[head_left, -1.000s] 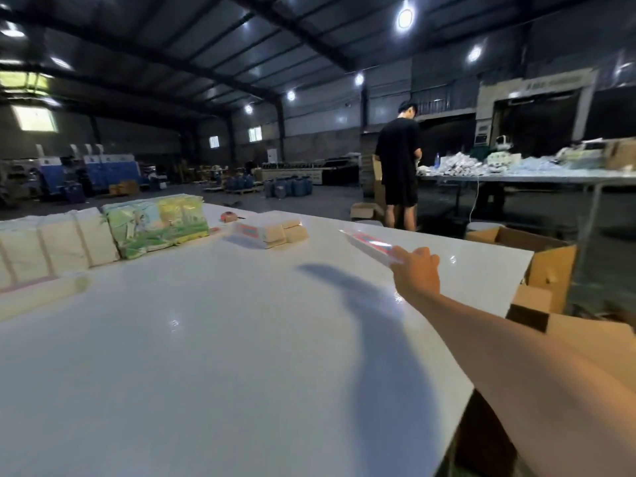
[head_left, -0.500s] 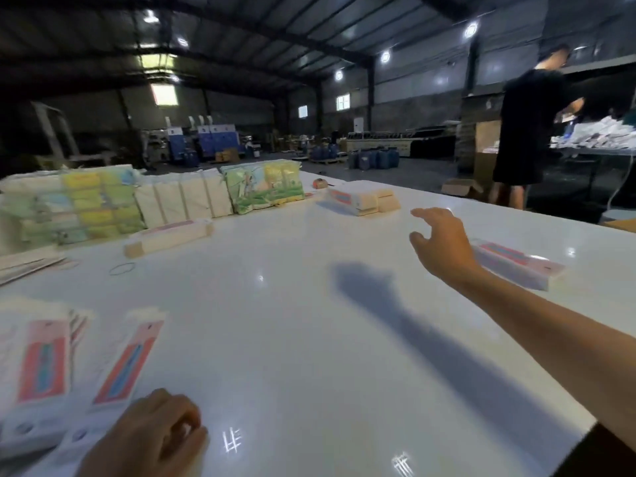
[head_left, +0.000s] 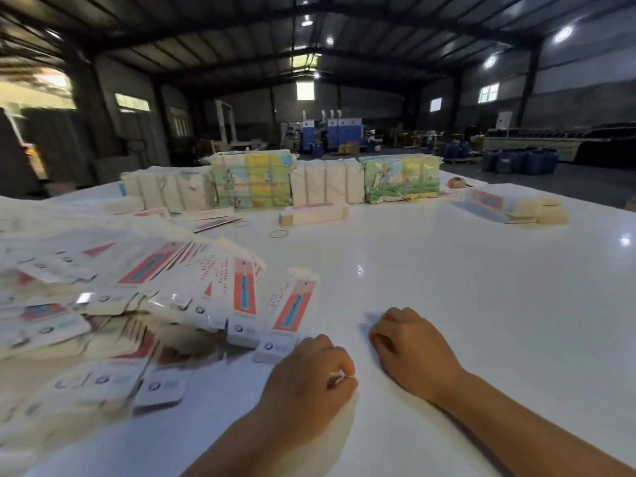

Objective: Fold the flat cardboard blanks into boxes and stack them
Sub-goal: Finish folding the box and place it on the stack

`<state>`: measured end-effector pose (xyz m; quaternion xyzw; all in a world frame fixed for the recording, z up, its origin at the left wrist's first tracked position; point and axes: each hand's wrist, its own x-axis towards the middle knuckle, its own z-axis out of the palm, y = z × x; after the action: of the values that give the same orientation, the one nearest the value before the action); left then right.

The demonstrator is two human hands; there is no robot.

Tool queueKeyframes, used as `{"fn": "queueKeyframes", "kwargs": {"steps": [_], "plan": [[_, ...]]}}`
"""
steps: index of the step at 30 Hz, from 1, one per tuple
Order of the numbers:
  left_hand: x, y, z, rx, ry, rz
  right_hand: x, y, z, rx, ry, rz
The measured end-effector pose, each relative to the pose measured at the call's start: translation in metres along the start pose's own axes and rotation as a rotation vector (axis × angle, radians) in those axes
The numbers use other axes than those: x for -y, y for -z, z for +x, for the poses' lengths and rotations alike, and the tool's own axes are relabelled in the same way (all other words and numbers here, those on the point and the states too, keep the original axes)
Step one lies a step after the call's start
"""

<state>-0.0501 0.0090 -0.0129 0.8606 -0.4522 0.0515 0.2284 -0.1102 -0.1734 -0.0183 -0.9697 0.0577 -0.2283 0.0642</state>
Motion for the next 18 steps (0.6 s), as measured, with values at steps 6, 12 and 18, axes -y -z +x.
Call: {"fn": "queueKeyframes", "kwargs": {"steps": [6,12,18], "plan": [[0.026,0.057,0.067,0.027,0.303,-0.121,0.002,0.001,0.0,-0.074,0.02,0.068],[0.043,0.06,0.122,0.347,0.563,0.157,0.004,0.006,0.002,-0.048,0.014,0.082],[0.041,0.026,0.136,0.278,0.466,0.443,0.003,0.006,0.005,0.0,0.024,0.068]]}}
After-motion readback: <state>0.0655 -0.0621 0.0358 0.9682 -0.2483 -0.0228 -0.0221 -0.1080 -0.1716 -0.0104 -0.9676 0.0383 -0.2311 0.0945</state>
